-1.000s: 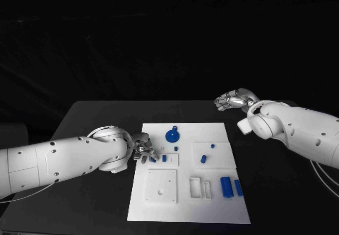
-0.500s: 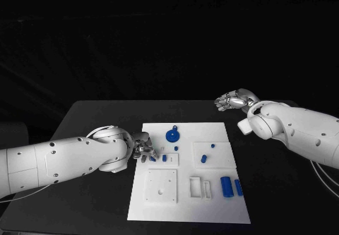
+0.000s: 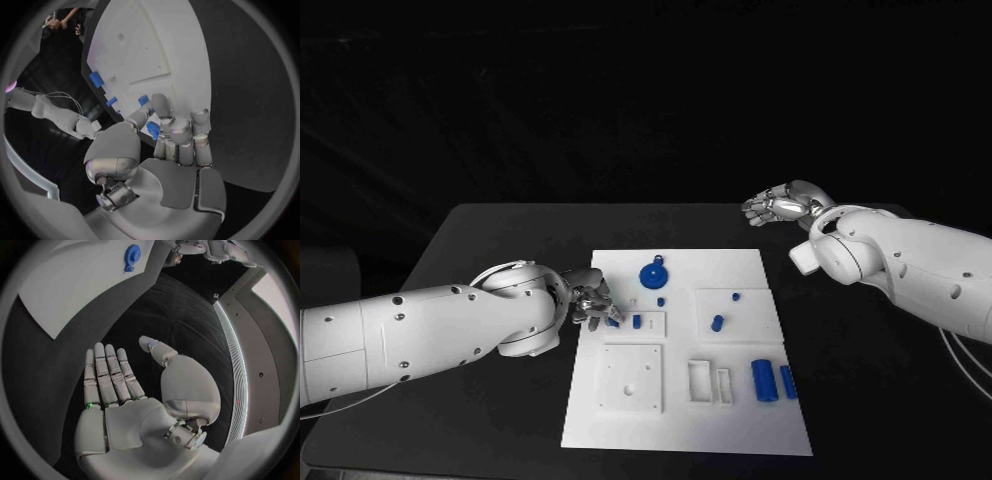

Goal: Assemble the parts on the task board

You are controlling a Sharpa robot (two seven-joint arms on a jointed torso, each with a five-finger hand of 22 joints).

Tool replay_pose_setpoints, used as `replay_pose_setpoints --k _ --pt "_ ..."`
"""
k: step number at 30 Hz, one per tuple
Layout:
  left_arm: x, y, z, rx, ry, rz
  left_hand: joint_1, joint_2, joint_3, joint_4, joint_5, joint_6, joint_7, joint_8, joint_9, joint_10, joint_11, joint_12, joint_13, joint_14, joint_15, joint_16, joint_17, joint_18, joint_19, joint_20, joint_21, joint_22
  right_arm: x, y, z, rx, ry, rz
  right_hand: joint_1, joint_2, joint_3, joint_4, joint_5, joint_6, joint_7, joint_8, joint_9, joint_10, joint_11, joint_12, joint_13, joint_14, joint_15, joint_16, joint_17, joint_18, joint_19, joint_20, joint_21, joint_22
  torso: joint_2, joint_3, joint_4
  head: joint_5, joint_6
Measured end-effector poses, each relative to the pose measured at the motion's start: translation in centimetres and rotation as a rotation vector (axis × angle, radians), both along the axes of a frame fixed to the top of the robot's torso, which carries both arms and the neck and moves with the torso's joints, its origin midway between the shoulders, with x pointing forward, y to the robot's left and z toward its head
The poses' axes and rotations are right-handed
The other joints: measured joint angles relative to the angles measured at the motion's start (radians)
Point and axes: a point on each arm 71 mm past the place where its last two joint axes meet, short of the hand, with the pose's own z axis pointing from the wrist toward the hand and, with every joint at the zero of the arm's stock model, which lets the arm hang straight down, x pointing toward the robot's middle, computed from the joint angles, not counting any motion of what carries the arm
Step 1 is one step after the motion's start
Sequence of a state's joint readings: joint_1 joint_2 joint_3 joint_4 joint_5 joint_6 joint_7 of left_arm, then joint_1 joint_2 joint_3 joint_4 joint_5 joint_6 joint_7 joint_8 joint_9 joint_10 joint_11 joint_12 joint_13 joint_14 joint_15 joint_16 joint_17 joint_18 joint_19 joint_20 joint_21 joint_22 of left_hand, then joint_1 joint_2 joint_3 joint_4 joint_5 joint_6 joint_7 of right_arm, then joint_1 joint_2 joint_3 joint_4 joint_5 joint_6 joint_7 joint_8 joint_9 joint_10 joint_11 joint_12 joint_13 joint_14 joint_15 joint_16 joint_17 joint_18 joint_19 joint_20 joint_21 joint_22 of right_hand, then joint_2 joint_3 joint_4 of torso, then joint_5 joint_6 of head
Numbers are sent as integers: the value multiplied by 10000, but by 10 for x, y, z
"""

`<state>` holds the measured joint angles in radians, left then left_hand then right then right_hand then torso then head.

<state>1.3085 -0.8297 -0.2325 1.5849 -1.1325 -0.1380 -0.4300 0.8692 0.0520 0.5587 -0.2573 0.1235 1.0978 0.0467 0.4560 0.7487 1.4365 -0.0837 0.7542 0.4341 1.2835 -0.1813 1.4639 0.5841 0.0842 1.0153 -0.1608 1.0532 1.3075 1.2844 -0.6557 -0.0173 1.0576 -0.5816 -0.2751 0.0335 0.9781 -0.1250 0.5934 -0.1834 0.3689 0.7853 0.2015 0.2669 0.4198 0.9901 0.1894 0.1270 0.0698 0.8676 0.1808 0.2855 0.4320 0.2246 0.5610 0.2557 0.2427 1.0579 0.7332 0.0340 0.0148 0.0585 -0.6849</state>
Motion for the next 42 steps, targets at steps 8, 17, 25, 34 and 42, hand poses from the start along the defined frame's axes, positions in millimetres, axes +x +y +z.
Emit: replay_pose_setpoints --k 8,17,25,34,42 --pt "-3 -1 -1 -291 -241 18 0 0 0 0 32 -7 -7 -3 1 0 1 0 4 0 0 38 9 0 0 0 37 -1 0 1 -2 4 50 44 0 0 0 0 38 0 0 0 1 0 0 0 0 -30 30 0 -2 0 0 0 0 9 -3 0 11 -26 76" --pt "-4 2 -10 -338 -345 106 -1 -1 -1 0 31 -17 -18 39 -4 1 2 38 11 0 0 37 16 0 -1 0 36 -2 0 0 -3 -3 66 32 0 0 0 0 37 0 0 0 2 0 0 0 0 -30 30 0 -2 -1 0 0 0 8 -1 -5 4 -57 58" --pt "-2 3 -11 -293 -451 90 -3 -3 20 24 30 -22 -23 41 -20 15 15 38 12 1 -1 37 18 0 -1 1 36 6 0 0 -3 -3 72 35 0 0 0 0 37 0 0 0 -7 0 0 0 0 -30 30 0 -12 0 1 -1 0 17 1 -4 3 -64 32" --pt "-1 2 -11 -260 -500 65 -18 -17 15 29 19 -35 -36 38 -16 16 16 38 11 1 -1 37 17 1 -1 1 36 4 -1 0 -4 -1 90 40 0 0 0 0 37 0 0 0 -6 0 0 0 0 -30 29 0 -12 0 1 -1 0 16 1 0 2 -64 13" --pt "-1 1 -11 -224 -473 21 -44 -44 6 37 9 -37 -38 38 7 16 16 38 11 1 -2 37 20 1 -1 1 36 3 -1 0 -4 -2 107 41 0 0 0 0 36 0 0 0 -6 0 0 0 0 -30 29 0 -21 0 1 -1 0 15 1 -1 0 -64 12"
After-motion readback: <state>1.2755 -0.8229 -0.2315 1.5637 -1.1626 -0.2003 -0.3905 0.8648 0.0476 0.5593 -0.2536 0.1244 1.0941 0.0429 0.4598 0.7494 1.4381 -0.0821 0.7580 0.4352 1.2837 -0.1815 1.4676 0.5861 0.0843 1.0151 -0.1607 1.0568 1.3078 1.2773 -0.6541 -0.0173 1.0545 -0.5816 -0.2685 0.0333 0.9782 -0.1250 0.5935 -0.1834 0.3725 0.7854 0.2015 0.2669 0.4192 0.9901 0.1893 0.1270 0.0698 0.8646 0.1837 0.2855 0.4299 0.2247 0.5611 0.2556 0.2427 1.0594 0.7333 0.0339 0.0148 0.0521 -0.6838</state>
